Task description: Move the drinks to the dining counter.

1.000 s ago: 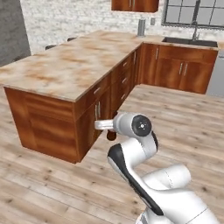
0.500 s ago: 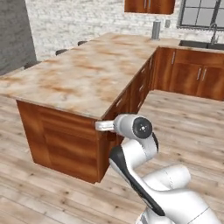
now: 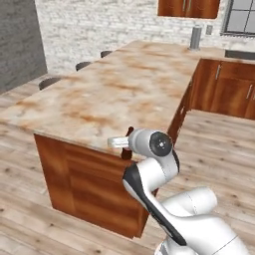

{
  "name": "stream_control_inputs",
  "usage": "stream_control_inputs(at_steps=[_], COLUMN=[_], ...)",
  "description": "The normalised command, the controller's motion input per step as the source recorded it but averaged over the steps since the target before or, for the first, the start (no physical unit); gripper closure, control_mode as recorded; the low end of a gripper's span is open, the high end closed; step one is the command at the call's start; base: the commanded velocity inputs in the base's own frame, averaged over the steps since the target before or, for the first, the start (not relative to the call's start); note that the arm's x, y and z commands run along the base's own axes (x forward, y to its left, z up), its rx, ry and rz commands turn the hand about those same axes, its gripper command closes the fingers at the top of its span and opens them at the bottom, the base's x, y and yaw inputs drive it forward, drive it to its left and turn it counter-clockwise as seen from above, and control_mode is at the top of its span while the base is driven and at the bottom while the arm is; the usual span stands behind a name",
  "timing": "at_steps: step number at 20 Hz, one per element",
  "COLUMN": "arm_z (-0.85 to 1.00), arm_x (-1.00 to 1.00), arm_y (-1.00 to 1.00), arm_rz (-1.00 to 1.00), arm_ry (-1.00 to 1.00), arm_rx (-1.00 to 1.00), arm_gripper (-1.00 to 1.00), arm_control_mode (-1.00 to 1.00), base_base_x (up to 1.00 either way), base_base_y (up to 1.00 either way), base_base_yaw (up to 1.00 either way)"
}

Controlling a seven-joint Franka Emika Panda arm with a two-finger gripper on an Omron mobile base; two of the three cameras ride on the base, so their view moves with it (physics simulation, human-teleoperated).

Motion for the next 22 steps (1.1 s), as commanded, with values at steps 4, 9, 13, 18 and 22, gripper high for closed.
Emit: stream_control_inputs(at_steps=[4,9,13,18,22], arm_z=[0.00,0.00,0.00,0.00,0.00], arm_x=[0.00,0.00,0.00,0.00,0.00], arm_y=[0.00,0.00,0.00,0.00,0.00], arm_rz=[0.00,0.00,0.00,0.00,0.00], arm_ry=[0.00,0.00,0.00,0.00,0.00], arm_rx=[0.00,0.00,0.00,0.00,0.00], arm_gripper=[1.00,1.00,1.00,1.00,1.00], arm_control_mode=[1.00,1.00,1.00,1.00,1.00], base_base_x=[1.00,1.00,1.00,1.00,0.83], base_base_y=[0.29,0.27,0.40,0.48,0.55], base_base_yaw=[0.00,0.00,-0.04,-0.38,-0.66])
